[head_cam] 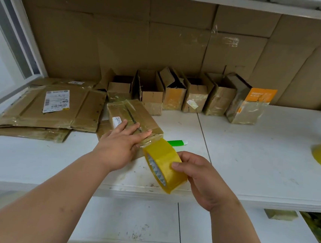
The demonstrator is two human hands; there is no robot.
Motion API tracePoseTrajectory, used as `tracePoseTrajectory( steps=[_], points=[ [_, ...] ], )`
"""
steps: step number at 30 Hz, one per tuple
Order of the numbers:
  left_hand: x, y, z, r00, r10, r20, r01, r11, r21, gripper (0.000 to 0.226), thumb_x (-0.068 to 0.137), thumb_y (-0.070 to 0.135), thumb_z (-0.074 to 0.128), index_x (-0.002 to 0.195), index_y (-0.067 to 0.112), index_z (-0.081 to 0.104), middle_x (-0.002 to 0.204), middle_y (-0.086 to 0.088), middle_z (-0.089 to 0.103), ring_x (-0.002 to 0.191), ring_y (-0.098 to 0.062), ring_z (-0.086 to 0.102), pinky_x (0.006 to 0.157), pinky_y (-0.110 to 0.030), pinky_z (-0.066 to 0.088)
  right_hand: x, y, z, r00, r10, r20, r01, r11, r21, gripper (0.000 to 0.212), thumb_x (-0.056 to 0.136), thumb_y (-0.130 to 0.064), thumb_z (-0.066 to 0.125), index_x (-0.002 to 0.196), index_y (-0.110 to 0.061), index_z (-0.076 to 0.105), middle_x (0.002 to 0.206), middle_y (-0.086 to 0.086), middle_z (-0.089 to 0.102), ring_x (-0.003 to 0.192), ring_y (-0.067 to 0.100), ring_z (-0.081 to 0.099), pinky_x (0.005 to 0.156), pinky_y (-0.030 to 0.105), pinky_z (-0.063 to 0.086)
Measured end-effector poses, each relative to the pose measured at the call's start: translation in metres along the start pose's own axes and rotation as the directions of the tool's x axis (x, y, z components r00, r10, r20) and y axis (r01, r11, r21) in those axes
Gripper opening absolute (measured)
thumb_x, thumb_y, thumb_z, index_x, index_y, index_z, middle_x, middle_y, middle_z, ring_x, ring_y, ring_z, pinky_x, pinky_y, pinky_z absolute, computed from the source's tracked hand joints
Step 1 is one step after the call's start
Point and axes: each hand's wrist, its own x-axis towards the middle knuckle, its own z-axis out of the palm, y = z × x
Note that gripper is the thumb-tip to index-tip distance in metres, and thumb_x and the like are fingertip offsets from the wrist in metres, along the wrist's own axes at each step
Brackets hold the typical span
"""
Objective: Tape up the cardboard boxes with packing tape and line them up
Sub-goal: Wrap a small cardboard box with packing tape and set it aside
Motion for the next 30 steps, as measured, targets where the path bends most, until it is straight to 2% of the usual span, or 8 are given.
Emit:
tracePoseTrajectory(
  steps=[5,9,12,14,18,21,27,30],
  points=[
    [0.006,0.002,-0.003,0.999,-0.032,0.006,0.032,0.999,0.010,0.050,0.107,0.037,0.027,0.147,0.060,0.009,0.165,0.014,0.003,0.152,-0.019,-0.009,0.122,-0.048,0.014,0.002,0.000,-0.010,0.996,0.014,0.090,-0.022,0.996,0.085,0.034,0.069,-0.018,0.064,0.101,-0.011,0.071,0.093,0.008,0.074,0.085,0.018,0.065,0.075,0.027,0.050],
    [0.010,0.010,0.005,0.990,-0.133,-0.042,0.131,0.990,-0.047,0.052,0.106,0.037,0.033,0.148,0.058,0.012,0.166,0.006,0.002,0.152,-0.025,-0.010,0.122,-0.051,0.010,0.010,-0.003,-0.018,0.986,0.036,0.164,-0.061,0.987,0.148,0.021,0.088,-0.001,0.061,0.107,-0.007,0.068,0.100,0.011,0.073,0.088,0.020,0.066,0.077,0.027,0.053],
    [0.004,0.023,0.006,0.907,-0.285,-0.310,0.250,0.957,-0.148,0.055,0.096,0.029,0.059,0.146,0.042,0.041,0.156,-0.010,0.028,0.142,-0.036,0.018,0.116,-0.044,0.023,0.020,-0.001,-0.025,0.967,0.025,0.253,-0.060,0.989,0.132,0.030,0.083,-0.007,0.068,0.113,-0.006,0.065,0.104,0.011,0.071,0.092,0.019,0.066,0.078,0.025,0.054],
    [-0.003,0.033,0.007,0.797,-0.364,-0.481,0.234,0.922,-0.310,0.050,0.085,0.013,0.070,0.132,0.027,0.063,0.126,-0.009,0.045,0.120,-0.034,0.040,0.099,-0.034,0.035,0.026,0.000,-0.030,0.953,0.019,0.304,-0.064,0.988,0.140,0.036,0.077,-0.014,0.067,0.112,-0.007,0.066,0.104,0.010,0.071,0.094,0.020,0.065,0.081,0.028,0.053],
    [-0.014,0.048,0.005,0.738,-0.524,-0.425,0.232,0.788,-0.570,0.033,0.083,0.005,0.067,0.108,0.027,0.068,0.101,0.008,0.052,0.088,-0.006,0.055,0.075,-0.014,0.036,0.038,0.001,-0.035,0.923,0.024,0.383,-0.078,0.989,0.125,0.039,0.077,-0.014,0.067,0.115,-0.007,0.065,0.108,0.011,0.071,0.099,0.023,0.064,0.089,0.034,0.050],
    [-0.019,0.051,0.006,0.728,-0.529,-0.435,0.224,0.784,-0.579,0.019,0.090,0.012,0.062,0.102,0.025,0.067,0.102,0.008,0.060,0.084,-0.006,0.054,0.067,-0.013,0.034,0.044,0.001,-0.040,0.899,0.023,0.437,-0.083,0.989,0.119,0.040,0.077,-0.010,0.066,0.116,-0.005,0.064,0.108,0.011,0.071,0.098,0.022,0.065,0.086,0.031,0.052],
    [-0.020,0.051,0.004,0.788,-0.515,-0.338,0.266,0.779,-0.568,0.024,0.100,0.035,0.049,0.105,0.023,0.070,0.108,0.006,0.065,0.099,-0.016,0.058,0.080,-0.029,0.040,0.053,0.001,-0.041,0.854,0.015,0.520,-0.072,0.993,0.090,0.054,0.072,-0.013,0.077,0.122,-0.001,0.061,0.114,0.016,0.069,0.103,0.027,0.064,0.088,0.034,0.052],
    [-0.020,0.047,0.011,0.788,-0.536,-0.301,0.226,0.708,-0.669,0.020,0.095,0.042,0.059,0.089,0.027,0.069,0.114,0.012,0.065,0.103,-0.014,0.063,0.093,-0.038,0.050,0.055,0.001,-0.044,0.811,0.031,0.584,-0.086,0.994,0.066,0.076,0.061,-0.024,0.088,0.126,-0.001,0.058,0.116,0.015,0.068,0.105,0.026,0.063,0.089,0.035,0.052]
  ],
)
